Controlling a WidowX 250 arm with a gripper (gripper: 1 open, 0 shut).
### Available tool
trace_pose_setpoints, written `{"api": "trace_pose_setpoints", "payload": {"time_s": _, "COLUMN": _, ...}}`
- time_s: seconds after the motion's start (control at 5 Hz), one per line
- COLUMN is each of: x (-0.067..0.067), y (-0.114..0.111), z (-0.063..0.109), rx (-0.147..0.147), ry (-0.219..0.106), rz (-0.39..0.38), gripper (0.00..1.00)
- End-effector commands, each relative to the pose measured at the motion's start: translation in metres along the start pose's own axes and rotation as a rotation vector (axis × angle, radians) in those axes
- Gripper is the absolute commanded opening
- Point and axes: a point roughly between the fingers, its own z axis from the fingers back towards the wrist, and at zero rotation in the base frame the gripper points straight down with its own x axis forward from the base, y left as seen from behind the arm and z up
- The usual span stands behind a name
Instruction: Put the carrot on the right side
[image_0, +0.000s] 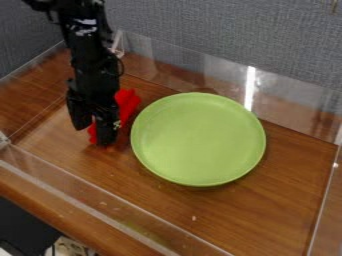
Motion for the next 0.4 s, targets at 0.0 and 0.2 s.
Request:
{"api": "trace_pose_setpoints", "payload": {"time_s": 0.0, "x": 0.0062, "y": 0.0052, "z": 0.0144, "rx": 0.044, "ry": -0.048, "rz": -0.045, "gripper": 0.00}}
{"api": "trace_pose_setpoints", "payload": {"time_s": 0.2, "x": 0.0065, "y": 0.0089, "z": 0.0145, "rx": 0.051, "ry": -0.052, "rz": -0.057, "gripper": 1.00}}
